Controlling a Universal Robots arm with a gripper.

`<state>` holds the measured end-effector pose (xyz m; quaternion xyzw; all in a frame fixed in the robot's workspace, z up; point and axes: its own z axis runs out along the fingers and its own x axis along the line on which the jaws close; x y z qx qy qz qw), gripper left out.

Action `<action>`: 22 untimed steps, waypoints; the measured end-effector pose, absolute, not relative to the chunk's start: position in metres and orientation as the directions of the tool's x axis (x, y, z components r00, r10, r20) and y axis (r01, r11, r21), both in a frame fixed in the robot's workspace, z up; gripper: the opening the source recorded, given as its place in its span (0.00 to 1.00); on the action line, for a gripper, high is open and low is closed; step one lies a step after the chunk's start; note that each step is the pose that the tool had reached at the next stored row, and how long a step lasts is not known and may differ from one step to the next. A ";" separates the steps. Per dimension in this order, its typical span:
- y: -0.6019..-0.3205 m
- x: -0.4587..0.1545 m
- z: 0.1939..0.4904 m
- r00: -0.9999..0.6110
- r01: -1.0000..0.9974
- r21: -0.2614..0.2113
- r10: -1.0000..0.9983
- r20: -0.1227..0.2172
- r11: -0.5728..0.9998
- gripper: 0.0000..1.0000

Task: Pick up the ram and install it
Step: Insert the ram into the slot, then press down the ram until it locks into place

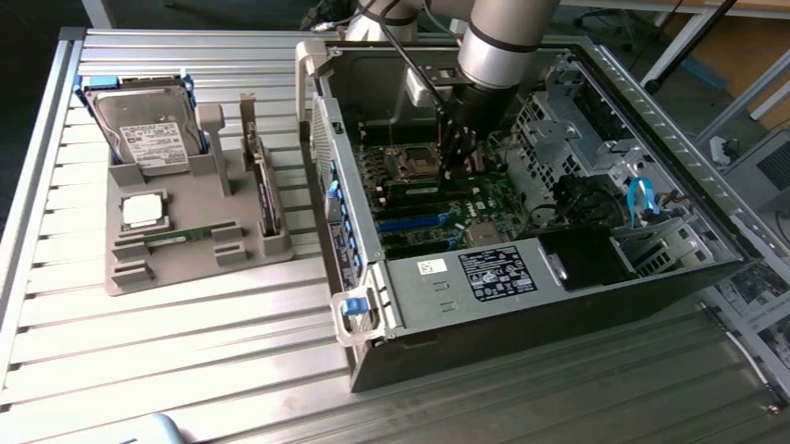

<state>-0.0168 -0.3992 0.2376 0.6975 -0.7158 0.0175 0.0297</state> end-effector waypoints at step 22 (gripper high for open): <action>-0.400 -0.017 0.238 -0.005 -1.000 0.016 -0.998 0.067 0.006 0.13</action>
